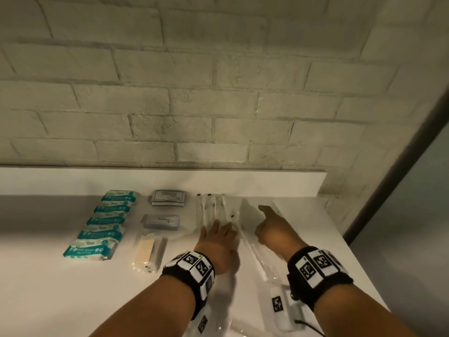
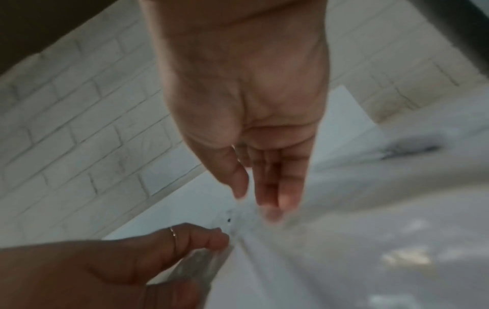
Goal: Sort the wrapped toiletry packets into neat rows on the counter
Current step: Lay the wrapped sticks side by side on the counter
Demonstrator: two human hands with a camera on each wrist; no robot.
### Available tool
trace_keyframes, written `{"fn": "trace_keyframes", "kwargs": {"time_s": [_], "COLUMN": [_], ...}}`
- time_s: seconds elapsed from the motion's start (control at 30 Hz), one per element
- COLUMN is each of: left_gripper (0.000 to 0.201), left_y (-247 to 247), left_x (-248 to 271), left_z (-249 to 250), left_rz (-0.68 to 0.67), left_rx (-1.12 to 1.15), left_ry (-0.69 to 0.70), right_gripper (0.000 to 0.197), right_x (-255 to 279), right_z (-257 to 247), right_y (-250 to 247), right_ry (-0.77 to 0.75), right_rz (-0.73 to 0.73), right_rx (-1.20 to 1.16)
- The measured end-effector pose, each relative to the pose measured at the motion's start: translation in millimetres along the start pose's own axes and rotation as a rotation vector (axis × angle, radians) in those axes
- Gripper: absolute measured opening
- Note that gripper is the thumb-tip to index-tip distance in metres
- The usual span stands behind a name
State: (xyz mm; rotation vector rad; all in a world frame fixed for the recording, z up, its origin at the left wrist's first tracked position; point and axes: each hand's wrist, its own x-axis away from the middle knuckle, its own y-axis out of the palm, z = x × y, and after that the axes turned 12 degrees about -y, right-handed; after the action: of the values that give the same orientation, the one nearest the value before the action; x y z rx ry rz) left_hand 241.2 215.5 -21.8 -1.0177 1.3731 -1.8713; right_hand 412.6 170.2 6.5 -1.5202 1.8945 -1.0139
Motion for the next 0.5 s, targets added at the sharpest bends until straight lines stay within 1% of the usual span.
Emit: {"fn": "trace_keyframes", "kwargs": {"time_s": [0.03,0.1,0.17,0.2,0.3,0.33,0.37,0.43,0.5], "left_gripper": [0.060,0.059,0.059,0.059,0.061,0.062,0.062,0.061,0.060], "left_y": [1.0,1.3,0.9,1.1,2.2,3.1,3.7,4.3,4.5], "left_x": [-0.1,-0.3,-1.0,-1.6,-2.3,-3.2,-4.0,-3.2,-1.4], "left_z": [-2.1,-4.5,-4.5,-4.0,-1.9,-1.6,-1.6,-1.9,-2.2], "left_rz": [-0.015,-0.043,-0.050,-0.051,-0.070,-0.073,-0.067,-0.050,-0.056], "left_rx": [0.003,0.007,0.005,0.012,0.040,0.045,0.051,0.064,0.061], "left_ry": [-0.005,-0.013,-0.018,-0.020,-0.032,-0.032,-0.033,-0.038,-0.034], "right_gripper": [0.068,0.063,0.050,0.050,0.074,0.077,0.074,0.057,0.043], "right_x": [-2.5,-1.7,3.8,8.0,20.4,22.2,22.1,14.2,6.0], "right_z": [-1.4,-0.7,-2.9,-7.1,-20.4,-23.1,-24.8,-23.3,-19.3], "right_y": [-0.7,-0.6,-0.5,0.5,12.0,18.0,23.2,30.4,32.3], "right_ry": [-0.018,-0.041,-0.035,-0.031,-0.038,-0.042,-0.047,-0.029,0.004], "right_rz": [0.040,0.044,-0.004,-0.052,-0.215,-0.249,-0.268,-0.246,-0.197], "right_rx": [0.009,0.120,0.211,0.238,0.231,0.277,0.340,0.423,0.392]}}
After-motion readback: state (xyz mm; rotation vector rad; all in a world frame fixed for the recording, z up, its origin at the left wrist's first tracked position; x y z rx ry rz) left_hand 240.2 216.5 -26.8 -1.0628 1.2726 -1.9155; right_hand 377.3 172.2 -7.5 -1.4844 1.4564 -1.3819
